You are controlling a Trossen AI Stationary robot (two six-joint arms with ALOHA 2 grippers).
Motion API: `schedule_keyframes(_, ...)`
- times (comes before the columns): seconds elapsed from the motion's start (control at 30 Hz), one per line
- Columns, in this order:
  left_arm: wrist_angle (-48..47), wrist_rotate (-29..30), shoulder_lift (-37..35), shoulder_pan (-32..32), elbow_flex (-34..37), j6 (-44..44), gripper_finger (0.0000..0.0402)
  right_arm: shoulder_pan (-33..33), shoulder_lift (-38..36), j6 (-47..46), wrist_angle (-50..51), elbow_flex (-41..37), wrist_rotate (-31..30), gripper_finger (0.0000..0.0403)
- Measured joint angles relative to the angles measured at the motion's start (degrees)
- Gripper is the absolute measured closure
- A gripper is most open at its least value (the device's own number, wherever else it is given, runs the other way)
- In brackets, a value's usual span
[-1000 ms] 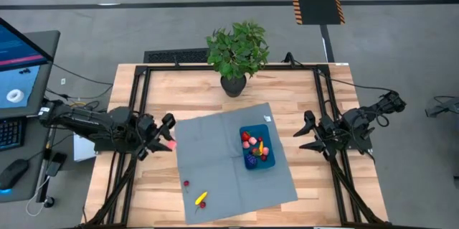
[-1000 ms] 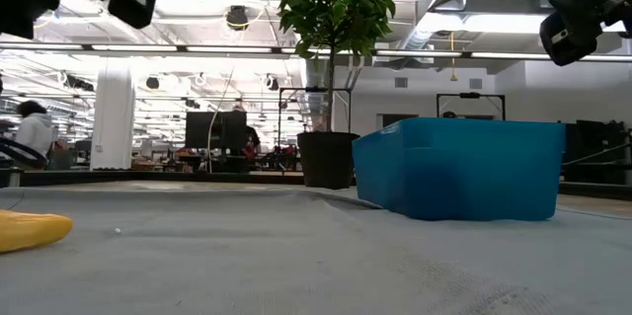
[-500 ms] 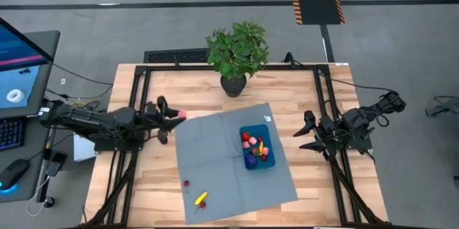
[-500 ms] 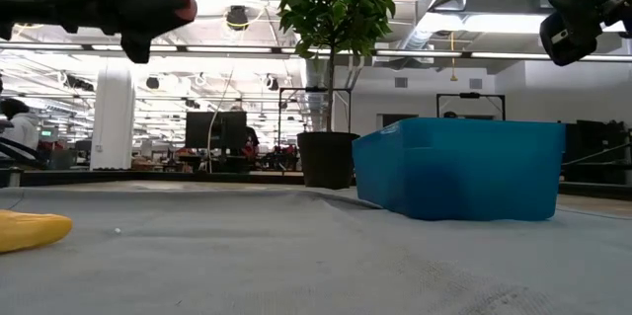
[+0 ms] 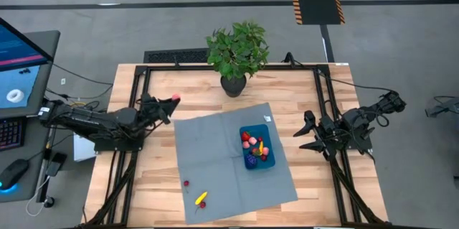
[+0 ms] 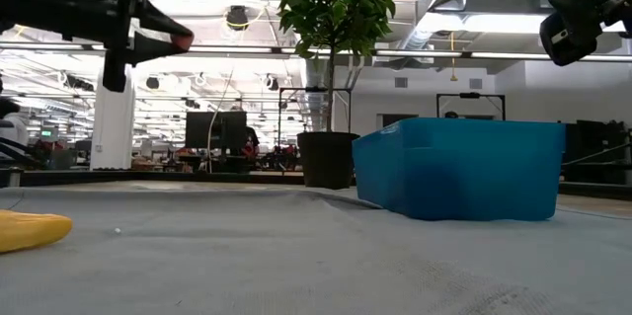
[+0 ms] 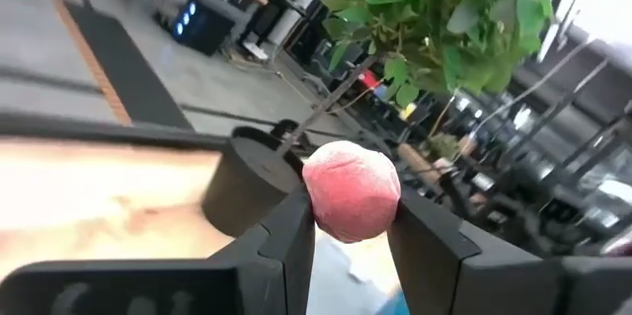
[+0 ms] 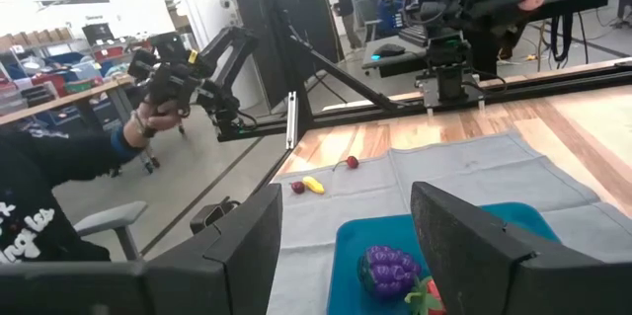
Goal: Pick and placing Produce into tupperware
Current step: Put the peach into the bin
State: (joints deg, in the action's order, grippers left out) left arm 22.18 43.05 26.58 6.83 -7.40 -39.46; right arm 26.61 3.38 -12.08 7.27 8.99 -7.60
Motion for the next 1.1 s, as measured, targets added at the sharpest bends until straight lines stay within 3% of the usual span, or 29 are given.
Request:
schedule_keyframes(0.23,1.1,-5.0,0.1,0.0,0.0,-15.9,0.0297,0.0,0.0,0.0,0.0,0.0,-0.2,0.0154)
schedule_keyframes(0.37,1.3,-7.2,0.1,0.0,0.0,-15.1,0.0297,0.0,0.0,0.0,0.0,0.0,-0.2,0.0154)
schedule_keyframes(0.47,1.2,-10.3,0.1,0.0,0.0,-3.6,0.0297,0.0,0.0,0.0,-0.1,0.0,-0.2,0.0154)
schedule_keyframes(0.7,1.7,-20.0,0.1,0.0,0.0,32.3,0.0297,0.0,0.0,0.0,-0.1,0.0,-0.2,0.0154)
schedule_keyframes(1.1,9.5,-33.7,0.1,0.0,-0.4,66.4,0.0297,0.0,0.0,-0.1,-0.1,0.0,-0.3,0.0154)
